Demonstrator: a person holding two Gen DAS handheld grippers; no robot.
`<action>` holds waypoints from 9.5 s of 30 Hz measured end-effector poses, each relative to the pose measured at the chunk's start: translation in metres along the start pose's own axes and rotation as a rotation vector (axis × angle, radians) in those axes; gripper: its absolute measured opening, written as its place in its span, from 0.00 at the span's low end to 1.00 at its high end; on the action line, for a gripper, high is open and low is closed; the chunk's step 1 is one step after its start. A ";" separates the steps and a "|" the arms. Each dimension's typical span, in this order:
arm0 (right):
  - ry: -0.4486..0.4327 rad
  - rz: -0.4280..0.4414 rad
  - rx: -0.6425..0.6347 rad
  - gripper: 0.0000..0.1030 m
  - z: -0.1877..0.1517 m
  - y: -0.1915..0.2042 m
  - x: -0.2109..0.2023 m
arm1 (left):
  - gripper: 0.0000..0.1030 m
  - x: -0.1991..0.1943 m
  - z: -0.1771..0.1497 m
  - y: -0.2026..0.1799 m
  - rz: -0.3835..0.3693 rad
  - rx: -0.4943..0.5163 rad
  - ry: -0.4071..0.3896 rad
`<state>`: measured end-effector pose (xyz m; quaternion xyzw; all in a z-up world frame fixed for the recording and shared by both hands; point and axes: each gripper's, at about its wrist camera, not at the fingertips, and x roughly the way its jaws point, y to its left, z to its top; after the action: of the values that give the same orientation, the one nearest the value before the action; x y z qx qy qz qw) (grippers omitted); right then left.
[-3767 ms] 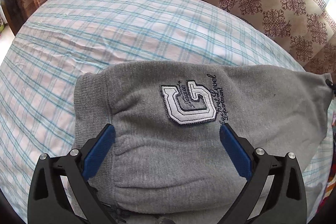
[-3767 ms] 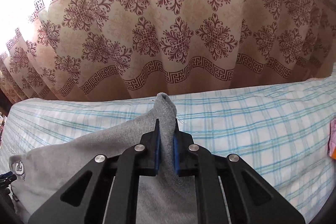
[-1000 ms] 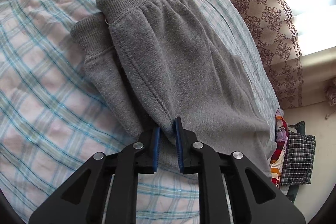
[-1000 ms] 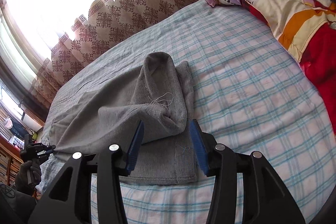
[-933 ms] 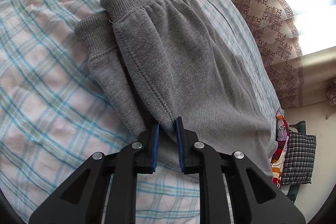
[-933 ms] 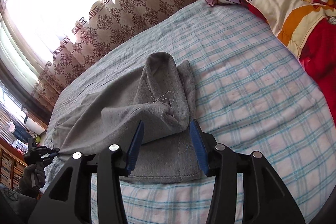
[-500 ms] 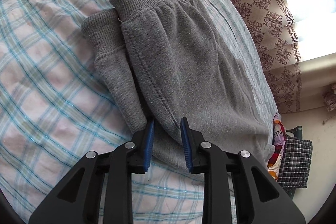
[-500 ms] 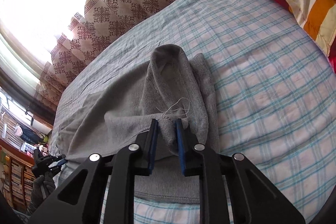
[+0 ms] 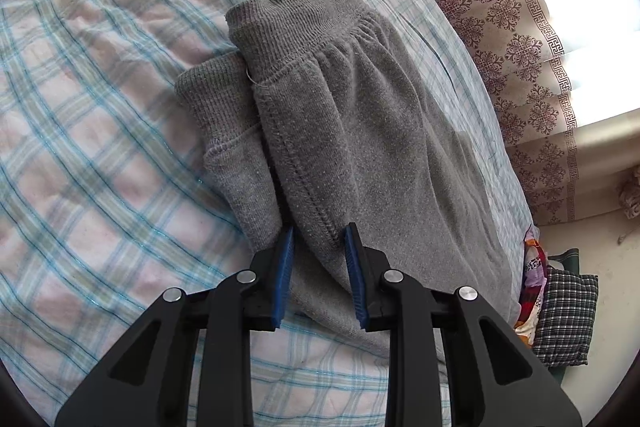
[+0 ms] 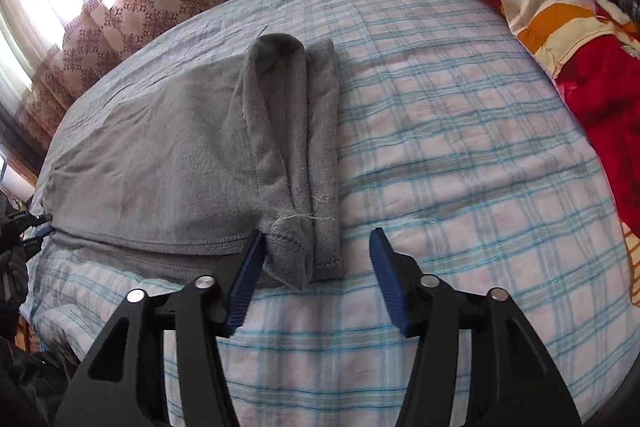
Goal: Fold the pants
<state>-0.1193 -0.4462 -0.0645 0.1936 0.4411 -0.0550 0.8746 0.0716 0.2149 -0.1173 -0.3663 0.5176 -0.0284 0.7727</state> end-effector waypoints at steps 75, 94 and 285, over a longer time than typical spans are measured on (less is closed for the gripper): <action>-0.053 -0.290 -0.298 0.49 0.004 0.092 0.019 | 0.23 -0.016 -0.016 -0.053 0.212 0.233 -0.067; 0.142 -0.301 -0.343 0.50 -0.042 0.092 0.052 | 0.23 0.019 -0.017 -0.059 0.225 0.394 -0.017; 0.076 0.250 0.003 0.08 0.154 -0.002 0.133 | 0.91 0.154 -0.254 -0.312 0.036 1.144 0.253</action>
<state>0.0762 -0.4982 -0.0879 0.2503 0.4462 0.0611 0.8570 0.0385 -0.2143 -0.1013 0.1243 0.5142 -0.3338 0.7802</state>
